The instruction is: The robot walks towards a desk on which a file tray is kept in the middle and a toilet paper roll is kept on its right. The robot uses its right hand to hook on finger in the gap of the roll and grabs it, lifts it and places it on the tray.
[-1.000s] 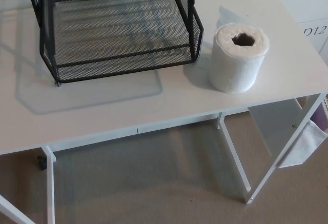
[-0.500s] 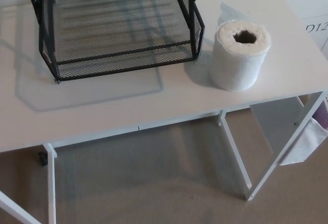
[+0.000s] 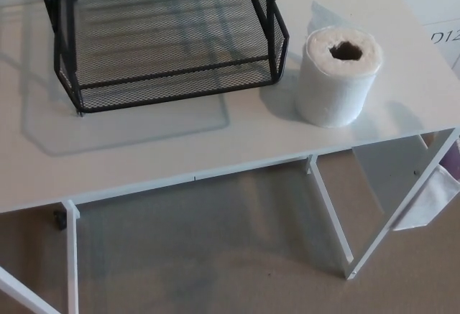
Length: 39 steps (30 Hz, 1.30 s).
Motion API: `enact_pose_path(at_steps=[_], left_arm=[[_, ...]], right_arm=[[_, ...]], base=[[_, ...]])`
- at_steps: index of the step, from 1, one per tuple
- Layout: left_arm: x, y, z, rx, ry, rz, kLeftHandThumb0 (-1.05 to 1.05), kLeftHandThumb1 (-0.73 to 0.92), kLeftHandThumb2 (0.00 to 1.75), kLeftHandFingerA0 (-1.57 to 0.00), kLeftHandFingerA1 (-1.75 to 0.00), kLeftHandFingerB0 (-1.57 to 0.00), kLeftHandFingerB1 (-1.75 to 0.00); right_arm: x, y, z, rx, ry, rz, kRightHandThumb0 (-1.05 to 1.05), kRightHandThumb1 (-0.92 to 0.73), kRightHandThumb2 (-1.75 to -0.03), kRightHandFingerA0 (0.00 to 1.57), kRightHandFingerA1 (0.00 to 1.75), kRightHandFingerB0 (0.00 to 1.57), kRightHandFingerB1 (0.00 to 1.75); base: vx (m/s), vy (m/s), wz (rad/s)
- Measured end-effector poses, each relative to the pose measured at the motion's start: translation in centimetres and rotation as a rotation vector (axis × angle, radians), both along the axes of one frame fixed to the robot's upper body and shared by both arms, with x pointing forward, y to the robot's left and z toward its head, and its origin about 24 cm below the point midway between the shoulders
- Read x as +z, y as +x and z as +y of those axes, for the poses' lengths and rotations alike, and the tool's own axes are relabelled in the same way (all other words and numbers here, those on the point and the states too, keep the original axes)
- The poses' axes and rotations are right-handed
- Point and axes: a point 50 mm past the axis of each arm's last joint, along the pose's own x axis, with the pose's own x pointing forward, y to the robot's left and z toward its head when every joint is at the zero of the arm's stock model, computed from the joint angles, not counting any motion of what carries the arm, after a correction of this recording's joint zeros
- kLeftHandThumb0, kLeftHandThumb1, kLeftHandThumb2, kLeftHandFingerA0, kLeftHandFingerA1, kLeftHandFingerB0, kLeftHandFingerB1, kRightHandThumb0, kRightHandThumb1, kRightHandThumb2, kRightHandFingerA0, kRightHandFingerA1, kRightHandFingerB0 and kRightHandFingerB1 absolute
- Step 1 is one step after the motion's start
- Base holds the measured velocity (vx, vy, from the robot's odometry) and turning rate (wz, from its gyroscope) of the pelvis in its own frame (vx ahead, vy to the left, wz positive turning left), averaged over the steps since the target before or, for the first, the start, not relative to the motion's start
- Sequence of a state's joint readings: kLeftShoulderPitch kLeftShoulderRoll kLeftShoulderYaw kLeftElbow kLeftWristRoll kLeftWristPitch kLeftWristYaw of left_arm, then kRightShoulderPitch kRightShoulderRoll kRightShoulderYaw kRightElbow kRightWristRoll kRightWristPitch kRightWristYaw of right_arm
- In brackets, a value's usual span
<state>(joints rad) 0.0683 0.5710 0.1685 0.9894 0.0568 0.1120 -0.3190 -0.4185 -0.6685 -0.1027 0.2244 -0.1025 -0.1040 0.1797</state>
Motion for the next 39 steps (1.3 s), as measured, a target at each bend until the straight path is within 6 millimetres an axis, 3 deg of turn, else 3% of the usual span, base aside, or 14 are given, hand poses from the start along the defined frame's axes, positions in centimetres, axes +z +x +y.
enact_pose_path(at_steps=[12, 13, 17, 18, 21, 23, 24, 28, 29, 30, 32, 33, 38, 39], left_arm=[[-0.6, -1.6, 0.0, 0.077, -0.035, -0.008, -0.57, 0.81, 0.64, -0.38, -0.57, -0.38, -0.42], [-0.6, -1.7, 0.0, 0.079, -0.036, -0.008, -0.58, 0.66, 1.02, -0.36, -0.63, -0.27, -0.52], [-0.7, -2.0, 0.0, 0.088, -0.039, -0.003, -0.56, 0.81, 0.64, -0.38, -0.60, -0.38, -0.44], [-0.7, -2.1, 0.0, 0.091, -0.041, -0.002, -0.54, 0.64, 1.02, -0.37, -0.64, -0.26, -0.54], [-0.7, -2.1, 0.0, 0.095, -0.042, 0.000, -0.56, 0.81, 0.64, -0.36, -0.65, -0.38, -0.46], [-0.7, -2.2, 0.0, 0.097, -0.043, -0.002, -0.57, 0.65, 1.01, -0.37, -0.65, -0.29, -0.55], [-0.7, -2.2, 0.0, 0.098, -0.044, -0.004, -0.57, 0.80, 0.64, -0.35, -0.54, -0.37, -0.43], [-0.8, -2.5, -0.1, 0.091, -0.044, 0.008, -0.57, 0.81, 0.64, -0.44, -0.55, -0.42, -0.43], [-1.0, -2.6, -0.2, 0.090, -0.043, 0.021, -0.52, 0.63, 1.04, -0.41, -0.65, -0.28, -0.53], [-1.1, -2.8, -0.2, 0.091, -0.043, 0.029, -0.57, 0.81, 0.64, -0.41, -0.67, -0.43, -0.47], [-1.2, -2.9, -0.2, 0.094, -0.042, 0.039, -0.59, 0.67, 1.02, -0.37, -0.62, -0.29, -0.53], [-1.2, -3.0, -0.2, 0.093, -0.042, 0.045, -0.56, 0.81, 0.64, -0.42, -0.57, -0.43, -0.45], [-1.3, -3.3, -0.2, 0.094, -0.043, 0.050, -0.55, 0.81, 0.64, -0.35, -0.50, -0.37, -0.43], [-1.2, -3.3, -0.1, 0.098, -0.044, 0.045, -0.57, 0.66, 1.01, -0.37, -0.60, -0.31, -0.54]], right_arm=[[2.3, 1.2, 5.1, 0.190, -0.186, 0.108, -0.51, -0.55, -0.58, 0.25, 0.45, 0.11, 0.27], [2.3, 1.3, 5.3, 0.195, -0.198, 0.120, -0.53, -0.56, -0.58, 0.25, 0.45, 0.11, 0.26], [2.0, 1.7, 6.3, 0.212, -0.247, 0.174, -0.52, -0.56, -0.59, 0.24, 0.50, 0.10, 0.27], [1.9, 1.8, 6.5, 0.214, -0.262, 0.187, -0.54, -0.56, -0.59, 0.23, 0.49, 0.09, 0.26], [1.7, 2.0, 6.8, 0.220, -0.286, 0.211, -0.55, -0.59, -0.60, 0.19, 0.45, 0.08, 0.24], [1.6, 2.1, 7.0, 0.223, -0.310, 0.235, -0.54, -0.58, -0.60, 0.19, 0.45, 0.10, 0.25], [1.5, 2.3, 7.1, 0.222, -0.322, 0.246, -0.54, -0.58, -0.60, 0.17, 0.44, 0.10, 0.24], [1.4, 3.0, 7.3, 0.211, -0.365, 0.292, -0.51, -0.59, -0.59, 0.15, 0.39, 0.09, 0.26], [1.3, 3.3, 7.5, 0.211, -0.379, 0.307, -0.50, -0.59, -0.59, 0.17, 0.39, 0.10, 0.26], [1.2, 3.4, 7.6, 0.211, -0.389, 0.316, -0.50, -0.59, -0.60, 0.18, 0.39, 0.10, 0.26], [0.9, 3.7, 7.8, 0.208, -0.410, 0.336, -0.51, -0.60, -0.59, 0.20, 0.40, 0.11, 0.27], [0.5, 3.9, 7.9, 0.206, -0.436, 0.355, -0.52, -0.59, -0.59, 0.20, 0.43, 0.11, 0.28], [-1.2, 4.3, 8.7, 0.220, -0.527, 0.403, -0.54, -0.58, -0.60, 0.29, 0.61, 0.13, 0.32], [-1.6, 4.4, 9.1, 0.226, -0.551, 0.410, -0.60, -0.46, -0.80, 0.31, 0.65, 0.07, 0.43]], base=[[0.00, 0.000, 0.00], [0.00, 0.000, 0.00], [0.00, 0.000, 0.00], [0.00, 0.000, 0.00], [0.00, 0.000, 0.00], [0.00, 0.000, 0.00], [0.00, 0.000, 0.00], [0.00, 0.000, 0.00], [0.00, 0.000, 0.00], [0.00, 0.000, 0.00], [0.00, 0.000, 0.00], [0.00, 0.000, 0.00], [0.00, 0.000, 0.00], [0.00, 0.000, 0.00]])
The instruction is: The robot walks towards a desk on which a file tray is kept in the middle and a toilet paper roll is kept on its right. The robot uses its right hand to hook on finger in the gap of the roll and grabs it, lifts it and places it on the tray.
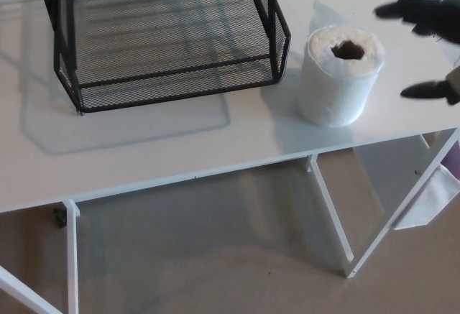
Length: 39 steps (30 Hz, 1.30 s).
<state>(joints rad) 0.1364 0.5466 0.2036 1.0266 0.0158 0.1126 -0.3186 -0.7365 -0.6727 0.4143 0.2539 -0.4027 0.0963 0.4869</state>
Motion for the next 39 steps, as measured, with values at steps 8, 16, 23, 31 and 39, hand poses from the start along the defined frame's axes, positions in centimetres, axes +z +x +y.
enact_pose_path(at_steps=[8, 16, 23, 31, 39], left_arm=[[0.0, -0.1, 0.0, -0.005, 0.002, 0.001, -0.55, 0.81, 0.64, -0.46, -0.55, -0.45, -0.43], [-0.3, -0.6, 0.0, -0.001, -0.001, 0.031, -0.53, 0.81, 0.64, -0.43, -0.56, -0.43, -0.44], [-0.1, -0.6, -0.1, -0.026, 0.004, 0.016, -0.53, 0.80, 0.64, -0.45, -0.74, -0.47, -0.49], [0.0, -0.7, 0.0, -0.008, 0.004, 0.006, -0.52, 0.80, 0.63, -0.51, -0.69, -0.50, -0.48], [0.0, -0.5, 0.0, -0.002, 0.002, -0.005, -0.50, 0.79, 0.63, -0.54, -0.95, -0.54, -0.54]], right_arm=[[-1.4, 0.3, 1.4, 0.040, -0.121, 0.000, -0.60, -0.46, -0.80, 0.26, 0.57, 0.04, 0.42], [-1.6, 0.8, 2.3, 0.051, -0.155, -0.009, -0.51, -0.61, -0.59, 0.19, 0.49, 0.10, 0.28], [-1.5, 1.1, 3.5, 0.072, -0.134, -0.019, -0.58, -0.46, -0.80, 0.25, 0.57, 0.05, 0.38], [-1.5, 1.3, 3.8, 0.071, -0.129, -0.019, -0.57, -0.46, -0.79, 0.25, 0.60, 0.05, 0.41], [-1.8, 1.5, 3.1, 0.033, -0.150, -0.006, -0.60, -0.48, -0.82, 0.34, 0.67, 0.04, 0.35]], base=[[0.00, 0.000, 0.00], [0.00, 0.000, 0.00], [0.00, 0.000, 0.00], [0.00, 0.000, 0.00], [0.00, 0.000, 0.00]])
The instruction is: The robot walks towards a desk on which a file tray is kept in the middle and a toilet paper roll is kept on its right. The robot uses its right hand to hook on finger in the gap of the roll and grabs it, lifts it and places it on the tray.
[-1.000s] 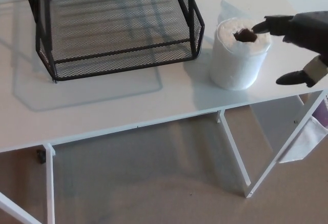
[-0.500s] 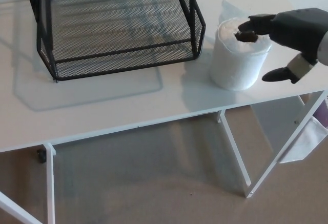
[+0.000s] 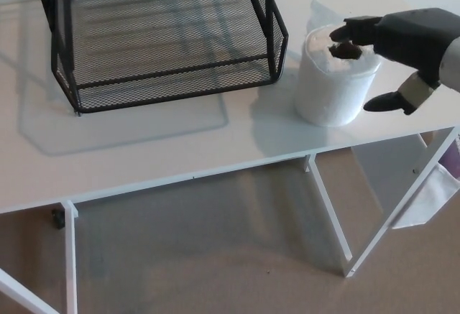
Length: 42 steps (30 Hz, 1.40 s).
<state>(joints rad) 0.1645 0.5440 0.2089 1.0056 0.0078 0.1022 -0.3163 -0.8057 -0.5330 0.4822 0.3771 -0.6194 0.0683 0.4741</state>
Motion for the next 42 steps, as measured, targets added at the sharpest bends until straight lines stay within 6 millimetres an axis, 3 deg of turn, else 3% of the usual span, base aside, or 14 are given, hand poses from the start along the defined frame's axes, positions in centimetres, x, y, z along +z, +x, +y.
enact_pose_path(at_steps=[2, 9, 10, 12, 16, 23, 24, 28, 29, 33, 34, 36, 41, 42], left_arm=[[0.1, 0.1, 0.0, 0.002, 0.000, -0.010, -0.54, 0.75, 0.65, -0.40, -0.45, -0.37, -0.40], [-0.1, -0.1, -0.2, 0.007, -0.005, -0.005, -0.51, 0.80, 0.64, -0.54, -0.59, -0.47, -0.42], [-0.1, -0.1, -0.2, 0.006, -0.005, -0.002, -0.51, 0.80, 0.64, -0.52, -0.55, -0.46, -0.41], [-0.2, -0.1, -0.3, -0.004, -0.004, 0.010, -0.52, 0.84, 0.65, -0.44, -0.47, -0.41, -0.40], [-0.6, -0.5, -0.6, -0.048, 0.005, 0.060, -0.50, 0.79, 0.63, -0.50, -0.57, -0.47, -0.43], [-0.5, -1.5, -0.3, 0.005, 0.004, 0.047, -0.50, 0.82, 0.64, -0.46, -0.42, -0.43, -0.39], [-0.5, -1.6, -0.3, 0.005, 0.003, 0.049, -0.52, 0.68, 1.03, -0.39, -0.57, -0.32, -0.52], [-0.7, -1.9, -0.6, -0.020, 0.001, 0.064, -0.47, 0.64, 1.01, -0.37, -0.58, -0.25, -0.51], [-0.7, -1.9, -0.6, -0.023, 0.001, 0.066, -0.50, 0.80, 0.64, -0.47, -0.44, -0.42, -0.40], [-0.9, -1.7, -0.7, -0.029, 0.007, 0.077, -0.55, 0.78, 0.65, -0.42, -0.43, -0.36, -0.38], [-0.9, -1.7, -0.7, -0.031, 0.009, 0.083, -0.49, 0.65, 1.02, -0.38, -0.58, -0.26, -0.51], [-1.0, -1.5, -0.7, -0.029, 0.013, 0.081, -0.53, 0.76, 0.65, -0.43, -0.44, -0.38, -0.39], [-1.0, -1.5, -0.7, -0.011, 0.009, 0.065, -0.52, 0.81, 0.64, -0.52, -0.46, -0.49, -0.40], [-1.0, -1.5, -0.7, -0.012, 0.008, 0.065, -0.52, 0.65, 1.01, -0.37, -0.57, -0.29, -0.51]], right_arm=[[-0.4, 0.2, -0.5, -0.023, -0.012, 0.014, -0.52, -0.60, -0.59, 0.28, 0.61, 0.11, 0.29], [-0.3, 0.6, -2.0, -0.085, 0.010, 0.013, -0.51, -0.61, -0.58, 0.29, 0.50, 0.12, 0.32], [-0.2, 0.6, -2.1, -0.083, 0.008, 0.002, -0.38, -0.42, -0.93, 0.27, 0.61, 0.00, 0.47], [0.2, 0.7, -2.1, -0.080, 0.018, -0.019, -0.38, -0.43, -0.93, 0.29, 0.62, 0.00, 0.46], [0.6, 0.8, -2.4, -0.081, 0.015, -0.039, -0.51, -0.63, -0.59, 0.35, 0.48, 0.14, 0.30], [0.6, 0.9, -2.9, -0.099, -0.016, -0.041, -0.52, -0.60, -0.59, 0.40, 0.56, 0.17, 0.31], [0.5, 0.9, -2.9, -0.098, -0.019, -0.044, -0.52, -0.60, -0.59, 0.34, 0.52, 0.16, 0.33], [0.1, 1.1, -2.5, -0.093, 0.004, -0.039, -0.52, -0.60, -0.59, 0.20, 0.53, 0.14, 0.32], [0.0, 1.1, -2.3, -0.089, 0.010, -0.037, -0.51, -0.60, -0.59, 0.18, 0.51, 0.15, 0.32], [-0.7, 1.2, -1.7, -0.087, 0.020, -0.015, -0.51, -0.60, -0.58, 0.27, 0.65, 0.15, 0.31], [-0.8, 1.2, -1.7, -0.088, 0.021, -0.010, -0.51, -0.60, -0.59, 0.32, 0.78, 0.14, 0.32], [-1.2, 1.3, -1.5, -0.093, 0.018, 0.000, -0.53, -0.61, -0.60, 0.34, 0.72, 0.13, 0.33], [-1.3, 1.3, -1.1, -0.087, 0.014, 0.001, -0.56, -0.48, -0.80, 0.37, 0.76, 0.08, 0.43], [-1.4, 1.3, -0.9, -0.086, 0.016, 0.002, -0.50, -0.62, -0.59, 0.36, 0.72, 0.16, 0.31]], base=[[0.00, 0.000, 0.00], [0.00, 0.000, 0.00], [0.00, 0.000, 0.00], [0.00, 0.000, 0.00], [0.00, 0.000, 0.00], [0.00, 0.000, 0.00], [0.00, 0.000, 0.00], [0.00, 0.000, 0.00], [0.00, 0.000, 0.00], [0.00, 0.000, 0.00], [0.00, 0.000, 0.00], [0.00, 0.000, 0.00], [0.00, 0.000, 0.00], [0.00, 0.000, 0.00]])
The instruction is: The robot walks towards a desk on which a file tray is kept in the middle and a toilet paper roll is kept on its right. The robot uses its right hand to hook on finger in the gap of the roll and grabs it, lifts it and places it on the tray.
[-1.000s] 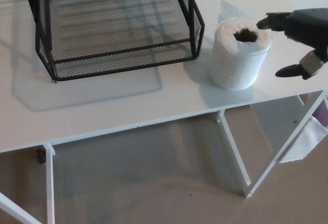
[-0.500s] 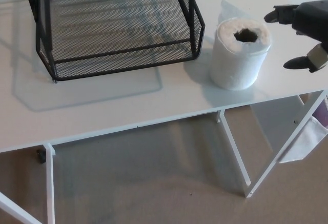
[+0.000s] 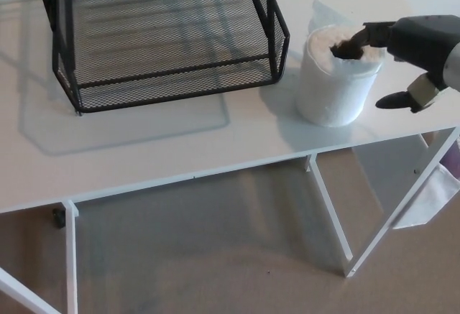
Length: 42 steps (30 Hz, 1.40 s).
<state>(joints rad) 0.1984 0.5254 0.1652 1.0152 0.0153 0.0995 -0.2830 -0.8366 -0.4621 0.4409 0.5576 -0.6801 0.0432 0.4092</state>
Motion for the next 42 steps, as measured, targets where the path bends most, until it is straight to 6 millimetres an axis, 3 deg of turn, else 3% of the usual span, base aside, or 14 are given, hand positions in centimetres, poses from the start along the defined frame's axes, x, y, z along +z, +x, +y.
enact_pose_path(at_steps=[4, 6, 7, 13, 14, 16, 19, 21, 22, 27, 30, 33, 36, 42], left_arm=[[0.0, 0.3, -0.1, -0.002, -0.003, -0.010, -0.50, 0.78, 0.63, -0.37, -0.41, -0.34, -0.36], [0.0, 0.4, -0.1, 0.004, -0.004, -0.015, -0.59, 0.66, 0.99, -0.30, -0.54, -0.21, -0.48], [-0.1, 0.4, -0.1, 0.001, -0.004, -0.011, -0.54, 0.80, 0.64, -0.42, -0.48, -0.38, -0.39], [-0.2, 0.9, -0.3, -0.027, 0.003, 0.001, -0.51, 0.82, 0.65, -0.45, -0.43, -0.44, -0.39], [-0.2, 0.9, -0.4, -0.036, 0.004, 0.005, -0.48, 0.66, 1.04, -0.42, -0.60, -0.29, -0.51], [-0.3, 1.0, -0.4, -0.049, 0.005, 0.008, -0.51, 0.82, 0.64, -0.49, -0.50, -0.47, -0.42], [-0.3, 1.1, -0.5, -0.067, 0.007, 0.009, -0.50, 0.65, 1.01, -0.35, -0.58, -0.23, -0.49], [-0.3, 1.2, -0.5, -0.068, 0.006, 0.007, -0.51, 0.77, 0.65, -0.44, -0.43, -0.39, -0.39], [-0.3, 1.2, -0.5, -0.062, 0.006, 0.003, -0.48, 0.62, 1.00, -0.39, -0.58, -0.26, -0.51], [-0.3, 1.4, -0.4, -0.049, 0.013, -0.001, -0.55, 0.78, 0.67, -0.42, -0.44, -0.37, -0.39], [-0.3, 1.5, -0.4, -0.050, 0.015, 0.006, -0.45, 0.63, 1.03, -0.42, -0.61, -0.27, -0.52], [-0.4, 1.5, -0.4, -0.053, 0.014, 0.005, -0.50, 0.81, 0.64, -0.46, -0.43, -0.41, -0.38], [-0.5, 1.5, -0.5, -0.060, 0.013, 0.010, -0.52, 0.66, 1.02, -0.37, -0.58, -0.26, -0.50], [-0.6, 1.6, -0.7, -0.075, 0.012, 0.016, -0.50, 0.63, 1.00, -0.33, -0.57, -0.19, -0.48]], right_arm=[[0.1, 0.1, 0.6, 0.010, 0.003, 0.000, -0.52, -0.61, -0.59, 0.42, 0.65, 0.16, 0.31], [0.2, 0.2, 0.9, 0.017, -0.004, -0.001, -0.52, -0.60, -0.57, 0.46, 0.67, 0.15, 0.31], [0.2, 0.2, 1.0, 0.019, -0.008, 0.000, -0.53, -0.61, -0.58, 0.45, 0.67, 0.14, 0.31], [-0.6, 0.1, 1.5, 0.036, -0.056, 0.018, -0.56, -0.61, -0.58, 0.41, 0.71, 0.13, 0.33], [-0.8, 0.0, 1.5, 0.040, -0.062, 0.023, -0.56, -0.62, -0.58, 0.42, 0.70, 0.13, 0.32], [-1.3, -0.1, 1.8, 0.052, -0.079, 0.032, -0.57, -0.62, -0.58, 0.44, 0.70, 0.13, 0.33], [-1.7, -0.3, 1.9, 0.062, -0.101, 0.037, -0.54, -0.62, -0.59, 0.51, 0.82, 0.14, 0.35], [-1.9, -0.3, 2.0, 0.067, -0.118, 0.040, -0.60, -0.51, -0.83, 0.59, 0.89, 0.09, 0.44], [-2.1, -0.3, 2.1, 0.069, -0.130, 0.045, -0.59, -0.48, -0.79, 0.63, 1.00, 0.10, 0.43], [-2.3, -0.2, 1.9, 0.061, -0.162, 0.046, -0.58, -0.48, -0.78, 0.78, 1.05, 0.13, 0.42], [-2.3, -0.2, 1.8, 0.056, -0.170, 0.035, -0.53, -0.57, -0.58, 0.84, 1.34, 0.29, 0.32], [-2.8, -0.3, 1.6, 0.048, -0.173, 0.004, -0.41, -0.61, -0.62, 0.85, 1.45, 0.51, 0.37], [-2.9, -0.4, 1.6, 0.044, -0.182, -0.040, -0.25, -0.64, -0.59, 0.90, 1.56, 0.88, 0.64], [-3.1, -0.5, 1.7, 0.051, -0.197, -0.129, -0.36, -0.56, -0.57, 0.91, 1.71, 0.88, 0.60]], base=[[0.00, 0.000, 0.00], [0.00, 0.000, 0.00], [0.00, 0.000, 0.00], [0.00, 0.000, 0.00], [0.00, 0.000, 0.00], [0.00, 0.000, 0.00], [0.00, 0.000, 0.00], [0.00, 0.000, 0.00], [0.00, 0.000, 0.00], [0.00, 0.000, 0.00], [0.00, 0.000, 0.00], [0.00, 0.000, 0.00], [0.00, 0.000, 0.00], [0.00, 0.000, 0.00]])
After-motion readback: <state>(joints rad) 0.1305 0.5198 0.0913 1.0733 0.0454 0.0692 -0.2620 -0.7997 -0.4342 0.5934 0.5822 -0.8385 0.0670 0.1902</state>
